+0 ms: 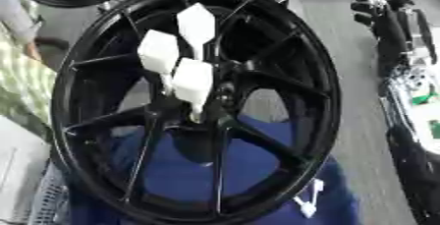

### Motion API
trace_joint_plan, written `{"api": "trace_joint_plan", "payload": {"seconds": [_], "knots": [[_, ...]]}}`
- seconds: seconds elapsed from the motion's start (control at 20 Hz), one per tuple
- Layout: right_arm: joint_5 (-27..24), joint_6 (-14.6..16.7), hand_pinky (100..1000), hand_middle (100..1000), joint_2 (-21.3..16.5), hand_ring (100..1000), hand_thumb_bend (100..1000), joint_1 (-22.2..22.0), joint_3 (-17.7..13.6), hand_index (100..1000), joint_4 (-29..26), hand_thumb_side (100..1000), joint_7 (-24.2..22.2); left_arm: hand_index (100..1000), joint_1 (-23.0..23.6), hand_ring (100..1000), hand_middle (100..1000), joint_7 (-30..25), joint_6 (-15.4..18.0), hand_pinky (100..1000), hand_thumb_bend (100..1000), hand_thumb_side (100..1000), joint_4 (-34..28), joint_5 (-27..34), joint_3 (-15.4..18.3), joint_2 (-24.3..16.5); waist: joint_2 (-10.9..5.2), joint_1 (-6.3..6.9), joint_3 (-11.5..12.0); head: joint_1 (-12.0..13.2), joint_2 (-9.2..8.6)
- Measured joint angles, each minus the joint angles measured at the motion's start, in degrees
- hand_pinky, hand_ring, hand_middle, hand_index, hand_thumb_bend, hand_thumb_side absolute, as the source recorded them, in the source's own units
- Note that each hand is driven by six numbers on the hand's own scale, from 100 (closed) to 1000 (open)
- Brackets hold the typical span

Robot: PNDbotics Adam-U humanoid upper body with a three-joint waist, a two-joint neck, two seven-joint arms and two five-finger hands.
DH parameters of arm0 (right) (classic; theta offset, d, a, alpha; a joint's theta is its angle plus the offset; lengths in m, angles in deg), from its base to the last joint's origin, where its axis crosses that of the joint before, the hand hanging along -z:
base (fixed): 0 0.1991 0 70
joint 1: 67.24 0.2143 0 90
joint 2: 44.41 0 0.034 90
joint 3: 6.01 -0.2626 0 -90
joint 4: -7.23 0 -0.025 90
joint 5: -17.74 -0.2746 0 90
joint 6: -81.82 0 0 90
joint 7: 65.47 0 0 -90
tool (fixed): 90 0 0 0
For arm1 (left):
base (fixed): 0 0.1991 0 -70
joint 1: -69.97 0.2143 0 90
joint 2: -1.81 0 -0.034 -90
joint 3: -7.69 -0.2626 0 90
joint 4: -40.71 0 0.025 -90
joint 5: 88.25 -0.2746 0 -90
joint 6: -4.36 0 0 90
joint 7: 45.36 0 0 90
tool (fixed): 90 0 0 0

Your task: Pull the pin out of the wheel hub.

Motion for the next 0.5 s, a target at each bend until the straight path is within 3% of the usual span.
{"api": "trace_joint_plan", "payload": {"seconds": [0.5], "knots": [[-0.03,0.12,821,679,-0.02,754,100,-0.01,0.0,749,0.0,632,-0.27,774,-0.11,673,673,0.06,0.06,763,555,628,-0.07,-0.27,0.13,-0.67,0.14,0.18,-0.25,-0.06,0.05]]}}
